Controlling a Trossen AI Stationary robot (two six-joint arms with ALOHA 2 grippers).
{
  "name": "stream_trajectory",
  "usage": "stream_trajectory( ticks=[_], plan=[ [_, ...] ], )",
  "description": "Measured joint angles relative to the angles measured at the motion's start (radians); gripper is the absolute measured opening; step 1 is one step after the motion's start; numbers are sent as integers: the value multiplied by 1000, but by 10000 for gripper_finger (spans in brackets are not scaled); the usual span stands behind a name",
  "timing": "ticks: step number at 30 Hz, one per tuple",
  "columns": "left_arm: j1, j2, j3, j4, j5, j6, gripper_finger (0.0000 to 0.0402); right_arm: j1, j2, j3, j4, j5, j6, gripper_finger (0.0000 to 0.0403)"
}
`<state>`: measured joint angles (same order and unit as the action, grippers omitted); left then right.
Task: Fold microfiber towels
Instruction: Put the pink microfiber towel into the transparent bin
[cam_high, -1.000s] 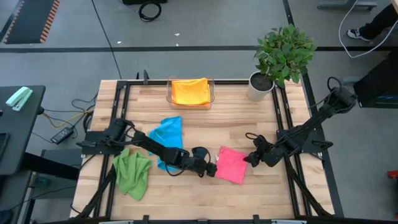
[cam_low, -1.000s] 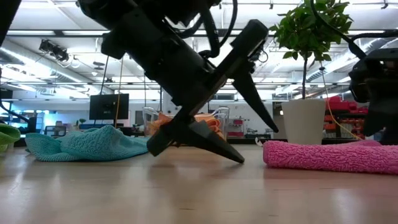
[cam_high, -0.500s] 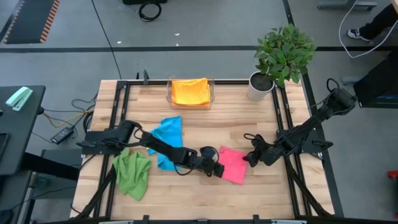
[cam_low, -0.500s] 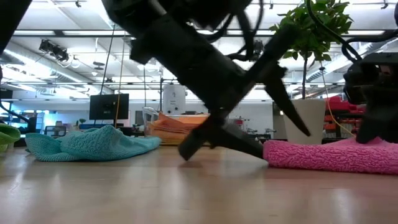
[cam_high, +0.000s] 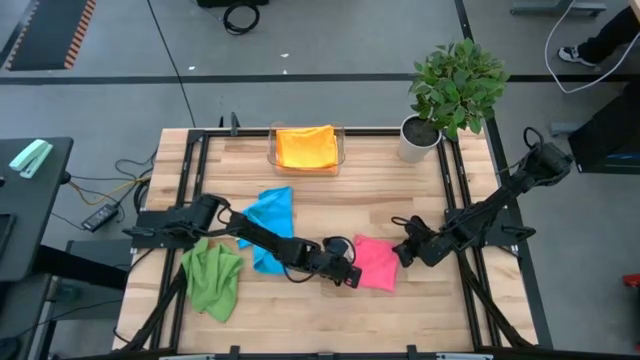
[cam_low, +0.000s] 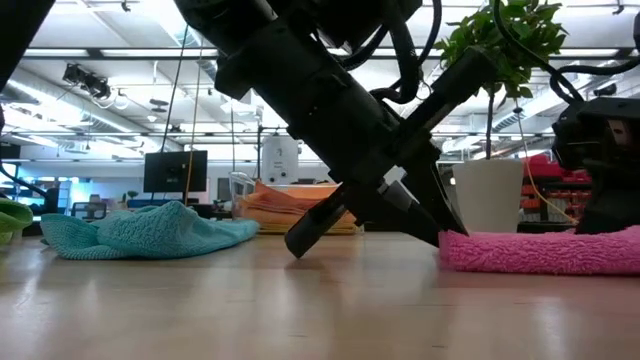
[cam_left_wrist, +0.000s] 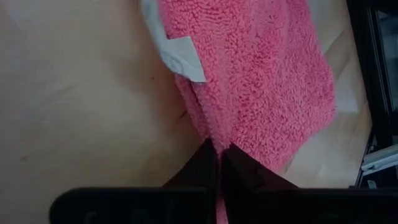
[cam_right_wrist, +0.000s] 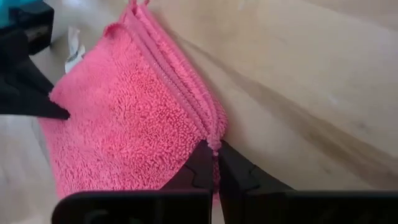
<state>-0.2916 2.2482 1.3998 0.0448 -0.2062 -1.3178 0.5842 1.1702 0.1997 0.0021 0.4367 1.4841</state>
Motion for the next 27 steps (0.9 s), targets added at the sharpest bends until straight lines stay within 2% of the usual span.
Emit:
stream_trajectory(
  ticks=[6, 13, 17, 22, 27],
  plan=[
    [12, -14, -2, -3, -6, 9, 8, 0, -1, 26, 2, 34, -46, 10],
    [49, -124, -11, -92, -11, 143, 8, -57, -41, 169, -18, 67, -269, 8],
    [76, -209, -6, -193, -14, 189, 8, -163, -74, 263, -38, 35, -437, 8],
    [118, -346, -5, -338, -23, 263, 7, -337, -84, 415, -95, -59, -671, 7],
    [212, -505, -6, -574, -33, 375, 8, -544, -77, 547, -146, -160, -846, 7]
  ],
)
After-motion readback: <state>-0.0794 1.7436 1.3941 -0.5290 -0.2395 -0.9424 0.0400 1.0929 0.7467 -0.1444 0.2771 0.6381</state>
